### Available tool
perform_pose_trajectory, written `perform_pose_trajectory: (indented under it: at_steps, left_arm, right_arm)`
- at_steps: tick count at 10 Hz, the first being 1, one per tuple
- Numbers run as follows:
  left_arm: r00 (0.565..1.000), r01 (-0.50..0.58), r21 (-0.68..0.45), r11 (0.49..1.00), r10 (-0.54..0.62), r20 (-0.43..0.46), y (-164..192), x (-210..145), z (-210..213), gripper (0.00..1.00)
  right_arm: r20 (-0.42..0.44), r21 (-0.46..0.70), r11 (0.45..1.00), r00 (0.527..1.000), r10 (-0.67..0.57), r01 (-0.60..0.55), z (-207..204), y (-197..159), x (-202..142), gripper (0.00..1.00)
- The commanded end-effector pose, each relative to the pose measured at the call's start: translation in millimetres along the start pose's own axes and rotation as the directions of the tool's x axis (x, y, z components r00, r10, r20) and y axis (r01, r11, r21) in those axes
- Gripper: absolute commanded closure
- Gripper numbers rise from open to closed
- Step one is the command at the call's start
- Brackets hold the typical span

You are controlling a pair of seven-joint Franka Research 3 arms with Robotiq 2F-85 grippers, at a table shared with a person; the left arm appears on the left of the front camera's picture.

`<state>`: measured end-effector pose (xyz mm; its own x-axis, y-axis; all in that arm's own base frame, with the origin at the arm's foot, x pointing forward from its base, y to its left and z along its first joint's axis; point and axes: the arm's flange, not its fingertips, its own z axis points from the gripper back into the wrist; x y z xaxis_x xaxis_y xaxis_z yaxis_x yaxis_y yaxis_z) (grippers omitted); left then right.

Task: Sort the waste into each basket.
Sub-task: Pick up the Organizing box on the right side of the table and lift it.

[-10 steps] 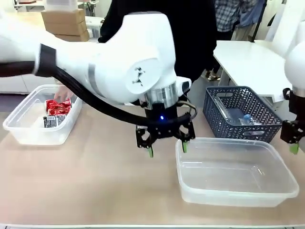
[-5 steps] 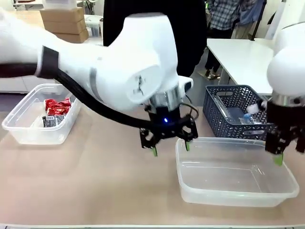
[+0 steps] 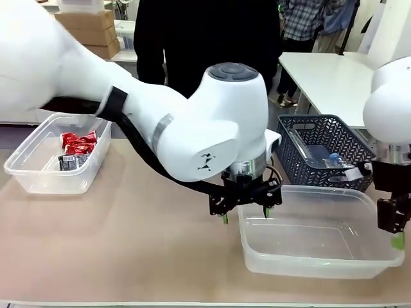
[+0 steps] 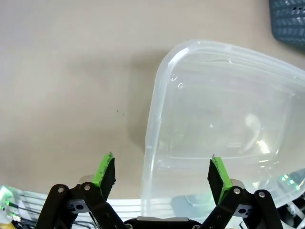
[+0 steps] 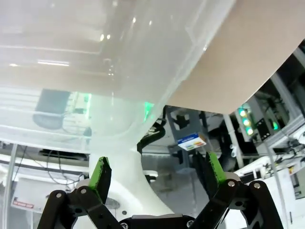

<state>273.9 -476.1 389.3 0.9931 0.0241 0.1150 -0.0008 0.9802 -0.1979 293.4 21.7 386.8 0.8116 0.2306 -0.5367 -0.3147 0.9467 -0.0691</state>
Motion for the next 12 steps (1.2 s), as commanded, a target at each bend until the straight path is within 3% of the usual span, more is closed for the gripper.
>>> perform_pose_trajectory:
  at_steps: [1, 5, 8, 9, 10, 12]
  left_arm:
    - [1.000, -0.010, 0.042, 0.999, 0.010, -0.010, -16.6, 5.2, -11.0, 0.00]
    - [1.000, -0.017, 0.039, 0.999, 0.018, -0.025, -14.5, 6.3, -12.8, 0.00]
    - [0.999, -0.004, 0.050, 0.999, 0.005, -0.039, -13.8, 5.6, -13.4, 0.00]
    - [0.999, 0.023, 0.061, 0.998, -0.021, -0.042, -13.6, 4.7, -14.4, 0.23]
    - [0.997, 0.033, 0.074, 0.997, -0.028, -0.066, -13.9, 3.1, -15.1, 0.59]
    - [0.996, 0.050, 0.075, 0.996, -0.045, -0.074, -13.8, 0.6, -13.2, 1.00]
  right_arm:
    - [0.018, 0.118, 0.987, 0.994, -0.112, 0.109, -49.5, -2.8, 0.6, 0.00]
    - [-0.020, 0.291, 0.952, 0.996, -0.092, 0.093, -80.0, -4.1, 26.1, 0.00]
    - [0.049, 0.318, 0.936, 0.983, -0.175, 0.151, -78.6, -3.3, 30.0, 0.00]
    - [0.083, 0.334, 0.925, 0.972, -0.220, 0.181, -77.0, -4.8, 26.0, 0.00]
    - [0.139, 0.338, 0.919, 0.955, -0.263, 0.204, -76.4, -6.0, 20.8, 0.55]
    - [0.206, 0.335, 0.904, 0.916, -0.345, 0.266, -75.9, -3.3, 20.3, 0.55]
